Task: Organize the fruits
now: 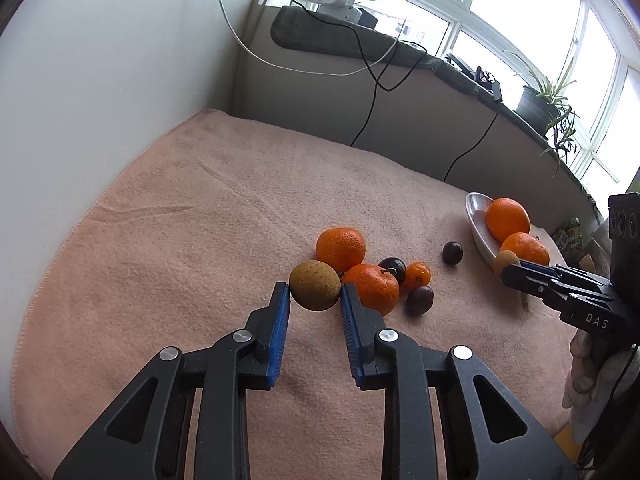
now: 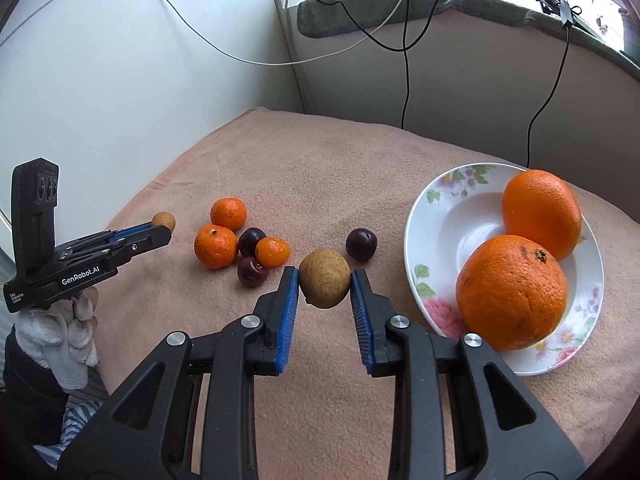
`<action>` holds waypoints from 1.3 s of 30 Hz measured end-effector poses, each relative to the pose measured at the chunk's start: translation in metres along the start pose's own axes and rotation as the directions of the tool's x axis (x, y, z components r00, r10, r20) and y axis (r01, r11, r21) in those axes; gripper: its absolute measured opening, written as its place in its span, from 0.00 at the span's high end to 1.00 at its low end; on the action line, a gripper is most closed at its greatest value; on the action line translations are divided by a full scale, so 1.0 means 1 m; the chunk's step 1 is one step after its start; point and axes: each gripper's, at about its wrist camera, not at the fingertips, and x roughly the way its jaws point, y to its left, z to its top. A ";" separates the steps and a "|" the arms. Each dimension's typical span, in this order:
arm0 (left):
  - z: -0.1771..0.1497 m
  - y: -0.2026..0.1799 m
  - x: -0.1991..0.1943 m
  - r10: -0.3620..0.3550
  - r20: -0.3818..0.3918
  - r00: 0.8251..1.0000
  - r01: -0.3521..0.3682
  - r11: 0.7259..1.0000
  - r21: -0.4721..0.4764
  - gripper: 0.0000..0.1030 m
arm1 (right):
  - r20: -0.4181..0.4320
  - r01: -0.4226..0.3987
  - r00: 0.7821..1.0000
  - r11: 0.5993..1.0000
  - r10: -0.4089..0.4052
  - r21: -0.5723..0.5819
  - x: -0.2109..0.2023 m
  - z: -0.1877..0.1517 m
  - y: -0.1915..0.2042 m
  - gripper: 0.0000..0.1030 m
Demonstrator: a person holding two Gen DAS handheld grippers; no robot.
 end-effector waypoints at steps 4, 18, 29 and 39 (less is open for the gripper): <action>0.005 -0.012 -0.005 -0.022 0.016 1.000 0.021 1.000 0.020 0.76 | 0.035 0.018 0.999 1.000 -0.018 0.017 -0.017 -0.001 -0.008 0.73; 0.018 -0.066 0.001 -0.116 0.025 0.993 0.113 0.988 0.104 0.76 | 0.105 0.093 0.989 0.989 -0.106 0.115 -0.061 -0.006 -0.060 0.73; 0.025 -0.113 0.025 -0.181 -0.024 0.983 0.182 0.966 0.182 0.76 | 0.105 0.142 0.981 0.973 -0.163 0.183 -0.072 -0.017 -0.100 0.73; 0.029 -0.154 0.051 -0.219 -0.082 0.972 0.233 0.940 0.250 0.76 | 0.070 0.187 0.976 0.958 -0.207 0.217 -0.067 -0.026 -0.130 0.73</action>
